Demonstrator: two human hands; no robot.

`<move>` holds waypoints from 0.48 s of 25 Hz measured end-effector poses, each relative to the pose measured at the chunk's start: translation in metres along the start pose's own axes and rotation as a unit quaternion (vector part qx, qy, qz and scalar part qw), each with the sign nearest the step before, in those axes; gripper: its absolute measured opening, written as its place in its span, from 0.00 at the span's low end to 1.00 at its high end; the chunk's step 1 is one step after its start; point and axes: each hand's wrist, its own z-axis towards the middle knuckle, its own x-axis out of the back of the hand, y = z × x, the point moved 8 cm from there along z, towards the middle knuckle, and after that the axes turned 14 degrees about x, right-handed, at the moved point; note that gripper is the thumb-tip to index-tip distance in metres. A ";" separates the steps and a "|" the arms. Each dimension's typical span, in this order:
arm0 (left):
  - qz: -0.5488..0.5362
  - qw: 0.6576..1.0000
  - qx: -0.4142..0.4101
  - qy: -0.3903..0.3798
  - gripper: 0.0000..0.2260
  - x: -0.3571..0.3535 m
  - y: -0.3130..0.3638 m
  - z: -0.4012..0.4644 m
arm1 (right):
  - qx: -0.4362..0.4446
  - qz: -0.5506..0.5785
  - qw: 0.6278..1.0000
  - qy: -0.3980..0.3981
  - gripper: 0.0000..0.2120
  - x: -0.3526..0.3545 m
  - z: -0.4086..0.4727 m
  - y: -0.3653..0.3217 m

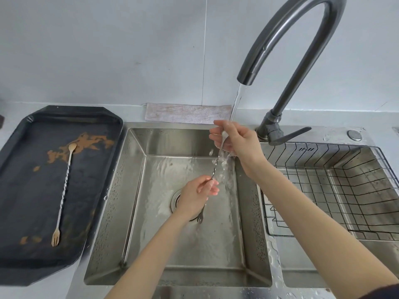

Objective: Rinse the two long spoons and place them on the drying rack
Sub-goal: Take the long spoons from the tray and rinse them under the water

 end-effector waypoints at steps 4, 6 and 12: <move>0.041 0.999 -0.017 -0.003 0.10 -0.001 0.012 0.003 | 0.002 0.028 0.998 -0.057 0.11 -0.006 0.003 -0.009; 0.045 0.999 -0.022 -0.008 0.10 -0.001 0.021 0.004 | 0.016 0.023 0.999 -0.028 0.10 0.000 0.008 -0.018; 0.008 1.000 -0.006 0.021 0.09 0.001 0.039 0.017 | 0.048 -0.052 0.997 -0.008 0.15 0.006 0.011 -0.040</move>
